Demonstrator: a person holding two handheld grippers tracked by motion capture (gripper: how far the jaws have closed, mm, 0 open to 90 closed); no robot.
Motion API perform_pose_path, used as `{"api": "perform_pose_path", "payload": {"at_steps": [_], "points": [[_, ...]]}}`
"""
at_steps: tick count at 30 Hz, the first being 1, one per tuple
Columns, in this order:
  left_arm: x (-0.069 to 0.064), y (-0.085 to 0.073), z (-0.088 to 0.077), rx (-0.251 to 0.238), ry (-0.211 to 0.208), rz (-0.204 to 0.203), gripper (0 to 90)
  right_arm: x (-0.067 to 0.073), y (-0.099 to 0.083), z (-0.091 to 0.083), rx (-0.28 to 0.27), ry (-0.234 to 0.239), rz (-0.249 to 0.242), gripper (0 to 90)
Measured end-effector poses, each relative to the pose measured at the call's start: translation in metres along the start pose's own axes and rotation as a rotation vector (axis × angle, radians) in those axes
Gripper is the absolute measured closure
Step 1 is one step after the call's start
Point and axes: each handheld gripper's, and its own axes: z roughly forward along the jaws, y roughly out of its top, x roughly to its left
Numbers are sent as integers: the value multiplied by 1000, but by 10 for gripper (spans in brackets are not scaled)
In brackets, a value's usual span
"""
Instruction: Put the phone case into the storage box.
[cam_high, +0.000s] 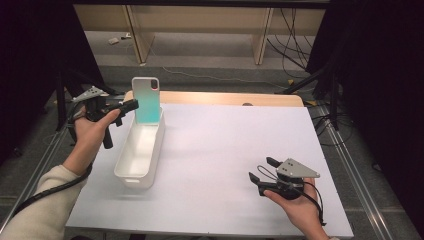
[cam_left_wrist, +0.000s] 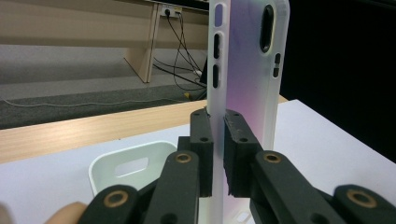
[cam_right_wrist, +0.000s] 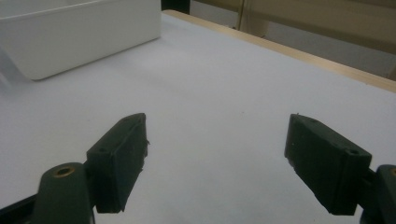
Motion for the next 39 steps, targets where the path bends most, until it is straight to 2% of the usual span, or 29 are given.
{"api": "perform_pose_path", "payload": {"at_steps": [3,6,11,19,22,23,27,33,35,39], "points": [[1,0,0,0,1,-2,831,1,0,1,-15,3,13,223],[1,1,0,0,5,0,831,0,0,1,-19,1,5,223],[3,1,1,-4,5,-1,831,1,0,1,-3,12,29,219],[5,2,2,-4,14,8,831,0,-1,1,-14,4,16,217],[6,1,3,-4,14,9,831,0,-1,1,-16,6,17,213],[5,1,3,-3,16,7,831,1,-1,1,-10,15,32,210],[6,2,3,-4,18,6,831,-1,-1,0,-14,5,14,185],[7,1,4,-2,19,1,831,1,-1,2,-18,27,36,168],[8,1,5,-3,21,0,831,0,-1,1,-15,12,22,167],[9,2,5,-4,23,3,831,0,-1,2,-36,12,29,163]]}}
